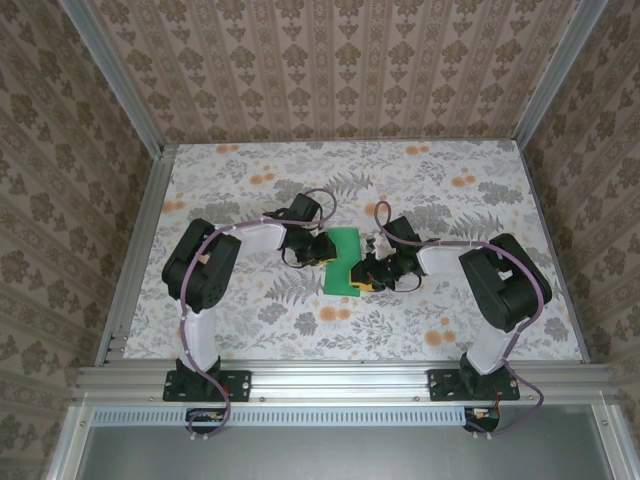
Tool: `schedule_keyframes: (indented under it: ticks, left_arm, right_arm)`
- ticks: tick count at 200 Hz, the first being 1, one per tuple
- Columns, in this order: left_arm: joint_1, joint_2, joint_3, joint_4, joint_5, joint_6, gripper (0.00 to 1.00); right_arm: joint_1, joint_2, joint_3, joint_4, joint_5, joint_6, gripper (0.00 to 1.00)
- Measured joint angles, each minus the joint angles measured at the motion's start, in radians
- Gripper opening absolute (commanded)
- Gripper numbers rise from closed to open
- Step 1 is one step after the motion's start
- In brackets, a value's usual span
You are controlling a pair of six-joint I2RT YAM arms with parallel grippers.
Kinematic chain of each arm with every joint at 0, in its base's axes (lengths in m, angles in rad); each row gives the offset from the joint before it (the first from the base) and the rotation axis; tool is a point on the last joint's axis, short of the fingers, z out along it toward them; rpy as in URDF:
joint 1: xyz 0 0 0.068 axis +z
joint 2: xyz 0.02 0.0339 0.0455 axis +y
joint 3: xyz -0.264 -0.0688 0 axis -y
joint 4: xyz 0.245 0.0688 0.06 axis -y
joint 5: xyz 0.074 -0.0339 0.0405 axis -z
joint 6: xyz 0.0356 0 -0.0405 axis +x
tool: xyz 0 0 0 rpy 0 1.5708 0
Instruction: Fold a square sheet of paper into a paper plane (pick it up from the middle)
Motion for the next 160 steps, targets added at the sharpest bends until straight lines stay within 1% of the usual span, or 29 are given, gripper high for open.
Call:
schedule_keyframes:
  ticks: [31,103,160]
  left_arm:
    - [0.0,-0.022,-0.024,0.045,0.005,-0.002,0.33]
    - [0.001,-0.095,-0.095,0.124,0.019,-0.003,0.38]
    - [-0.009,-0.108,-0.113,0.134,0.031,-0.002,0.4]
  right_arm:
    - [0.0,0.0,0.0,0.02,0.0,0.015,0.27]
    - [0.0,0.021,0.0,0.019,0.007,0.022,0.27]
    - [0.0,0.023,0.0,0.02,0.017,0.039,0.27]
